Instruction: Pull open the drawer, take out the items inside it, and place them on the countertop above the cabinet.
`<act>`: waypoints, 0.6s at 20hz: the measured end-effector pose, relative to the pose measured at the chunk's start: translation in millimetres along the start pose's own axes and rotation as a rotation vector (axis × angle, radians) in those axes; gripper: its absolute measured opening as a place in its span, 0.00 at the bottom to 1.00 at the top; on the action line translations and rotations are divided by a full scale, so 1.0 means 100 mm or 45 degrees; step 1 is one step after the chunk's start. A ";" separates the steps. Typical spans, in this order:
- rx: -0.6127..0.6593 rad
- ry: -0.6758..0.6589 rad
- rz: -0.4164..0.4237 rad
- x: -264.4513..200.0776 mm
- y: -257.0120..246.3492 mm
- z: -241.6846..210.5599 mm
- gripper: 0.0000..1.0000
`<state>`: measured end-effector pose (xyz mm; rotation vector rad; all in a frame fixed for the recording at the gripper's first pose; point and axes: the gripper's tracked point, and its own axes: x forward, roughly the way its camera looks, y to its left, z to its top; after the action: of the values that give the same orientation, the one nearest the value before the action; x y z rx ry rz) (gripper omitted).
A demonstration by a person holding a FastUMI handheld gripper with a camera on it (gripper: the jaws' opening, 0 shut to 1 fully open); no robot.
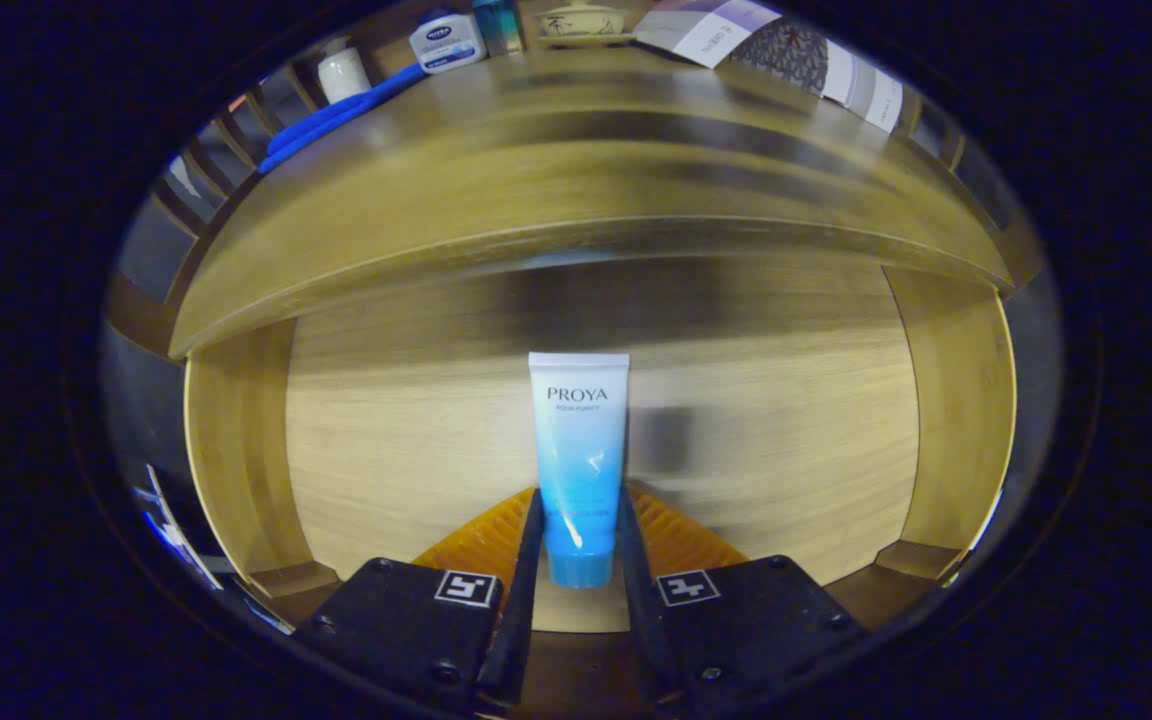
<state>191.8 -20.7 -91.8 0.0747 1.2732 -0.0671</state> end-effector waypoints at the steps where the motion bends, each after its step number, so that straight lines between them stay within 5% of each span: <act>1: -0.003 -0.016 0.014 -0.08 -0.01 -0.02 0.45; 12: -0.037 -0.242 0.117 -1.16 -0.02 -0.07 0.45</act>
<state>151.3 -21.0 17.1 0.0998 1.0789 0.0232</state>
